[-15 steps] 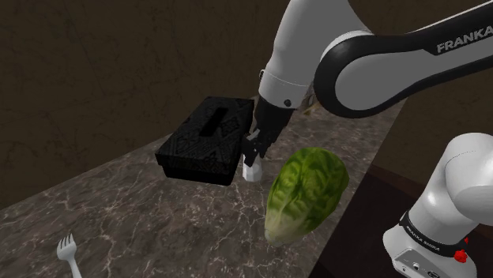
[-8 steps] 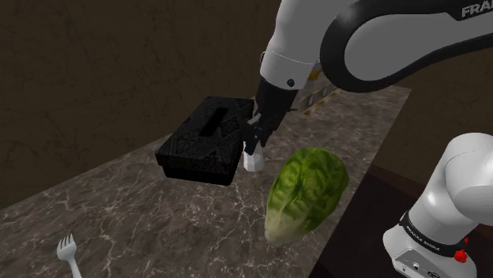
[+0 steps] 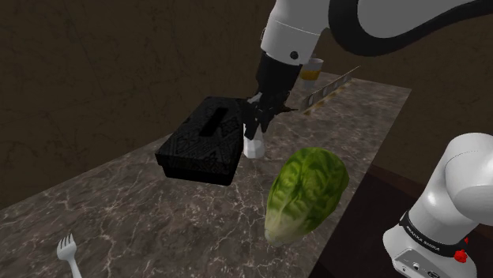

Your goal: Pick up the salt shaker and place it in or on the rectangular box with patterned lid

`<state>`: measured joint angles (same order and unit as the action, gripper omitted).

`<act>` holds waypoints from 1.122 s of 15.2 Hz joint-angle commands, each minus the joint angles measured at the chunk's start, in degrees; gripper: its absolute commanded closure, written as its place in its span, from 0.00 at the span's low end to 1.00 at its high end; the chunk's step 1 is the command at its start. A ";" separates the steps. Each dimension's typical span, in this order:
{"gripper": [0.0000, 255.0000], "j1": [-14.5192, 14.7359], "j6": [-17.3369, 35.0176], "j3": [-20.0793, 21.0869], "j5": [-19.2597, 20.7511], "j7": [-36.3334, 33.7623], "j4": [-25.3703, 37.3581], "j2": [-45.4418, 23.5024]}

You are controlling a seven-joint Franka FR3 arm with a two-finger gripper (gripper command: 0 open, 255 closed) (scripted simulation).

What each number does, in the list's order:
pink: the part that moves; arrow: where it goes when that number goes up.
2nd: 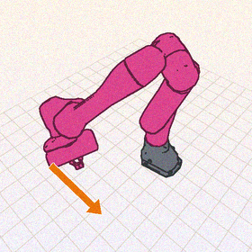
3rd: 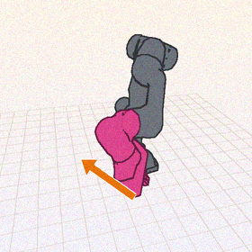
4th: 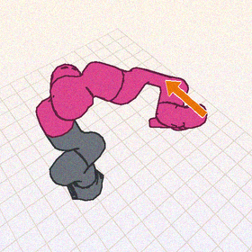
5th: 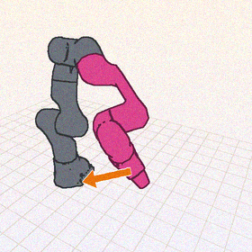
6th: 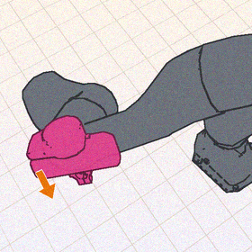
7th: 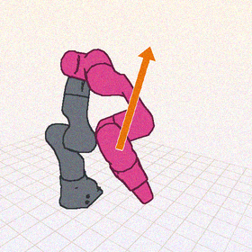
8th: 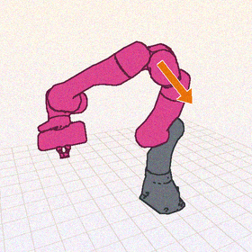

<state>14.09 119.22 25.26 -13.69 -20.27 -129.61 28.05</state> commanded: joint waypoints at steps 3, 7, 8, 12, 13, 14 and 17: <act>1.00 -0.18 -3.08 -0.37 0.38 -0.27 3.00 0.07; 1.00 -0.41 -6.10 -0.76 0.77 -0.48 6.17 -0.09; 1.00 -0.47 -6.85 -0.85 0.88 -0.54 6.99 -0.16; 1.00 -0.71 -9.83 -1.16 1.30 -0.79 10.38 -0.57; 1.00 -0.77 -10.58 -1.23 1.40 -0.86 11.26 -0.71; 1.00 -0.81 -11.00 -1.26 1.47 -0.90 11.76 -0.79; 1.00 -2.53 -10.47 -1.77 3.32 0.49 16.29 -6.27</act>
<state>12.09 108.74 23.62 -10.98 -20.15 -114.92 23.54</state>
